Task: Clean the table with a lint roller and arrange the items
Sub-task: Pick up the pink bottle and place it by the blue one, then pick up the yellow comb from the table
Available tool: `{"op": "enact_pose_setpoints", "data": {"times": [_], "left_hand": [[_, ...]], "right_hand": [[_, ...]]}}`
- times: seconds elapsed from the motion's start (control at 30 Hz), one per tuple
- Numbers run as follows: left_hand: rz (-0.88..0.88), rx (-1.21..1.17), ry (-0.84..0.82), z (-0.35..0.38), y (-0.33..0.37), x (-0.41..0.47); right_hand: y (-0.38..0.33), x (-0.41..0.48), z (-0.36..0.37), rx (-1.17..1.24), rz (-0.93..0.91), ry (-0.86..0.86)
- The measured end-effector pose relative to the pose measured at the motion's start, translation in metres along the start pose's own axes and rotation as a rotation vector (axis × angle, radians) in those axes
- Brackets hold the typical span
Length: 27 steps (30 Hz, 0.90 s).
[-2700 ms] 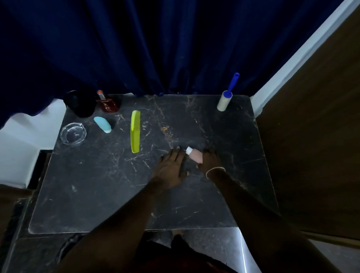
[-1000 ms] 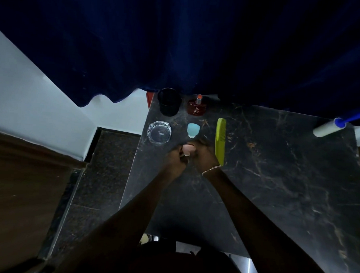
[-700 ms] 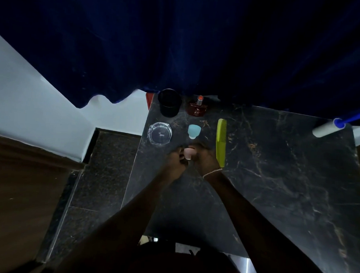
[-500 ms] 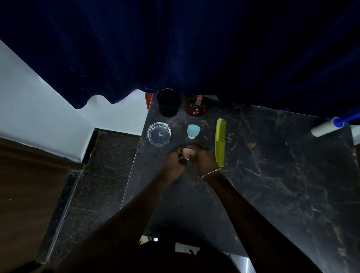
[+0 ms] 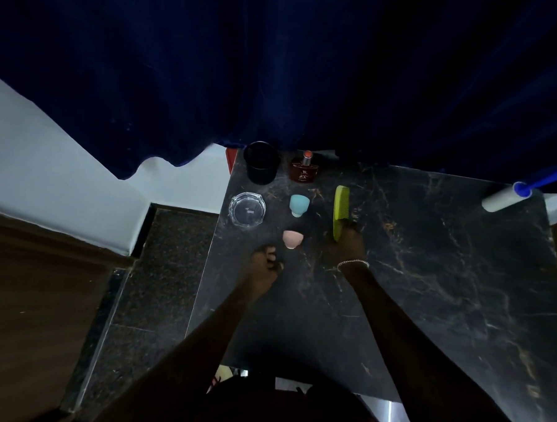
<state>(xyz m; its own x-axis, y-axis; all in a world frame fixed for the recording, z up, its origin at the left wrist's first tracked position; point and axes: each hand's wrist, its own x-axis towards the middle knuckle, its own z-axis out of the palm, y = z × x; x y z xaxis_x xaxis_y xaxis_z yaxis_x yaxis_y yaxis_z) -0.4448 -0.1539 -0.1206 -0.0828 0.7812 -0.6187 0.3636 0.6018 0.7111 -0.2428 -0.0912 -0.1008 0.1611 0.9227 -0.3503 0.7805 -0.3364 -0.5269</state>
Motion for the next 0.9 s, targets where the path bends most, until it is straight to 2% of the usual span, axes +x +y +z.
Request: {"op": "enact_pose_setpoints", "data": {"times": [0.07, 0.23, 0.6, 0.67, 0.8, 0.9], "left_hand": [[0.007, 0.086, -0.019, 0.003, -0.006, -0.006], [0.000, 0.138, -0.064, 0.016, -0.007, -0.019], [0.089, 0.227, -0.100, 0.045, 0.007, -0.039], [0.092, 0.252, -0.140, 0.053, 0.013, -0.046], [0.119, 0.244, -0.156, 0.079, 0.028, -0.052], [0.221, 0.218, -0.151, 0.099, 0.041, -0.055]], "right_hand": [[0.003, 0.001, 0.004, -0.071, 0.106, -0.013], [0.002, 0.007, 0.006, -0.199, 0.166, -0.073], [0.021, -0.006, -0.006, -0.458, 0.121, 0.047], [0.036, -0.010, -0.015, -0.420, 0.129, 0.037], [0.067, -0.020, -0.036, -0.164, 0.184, 0.013], [0.091, -0.031, -0.054, -0.137, 0.092, -0.010]]}}
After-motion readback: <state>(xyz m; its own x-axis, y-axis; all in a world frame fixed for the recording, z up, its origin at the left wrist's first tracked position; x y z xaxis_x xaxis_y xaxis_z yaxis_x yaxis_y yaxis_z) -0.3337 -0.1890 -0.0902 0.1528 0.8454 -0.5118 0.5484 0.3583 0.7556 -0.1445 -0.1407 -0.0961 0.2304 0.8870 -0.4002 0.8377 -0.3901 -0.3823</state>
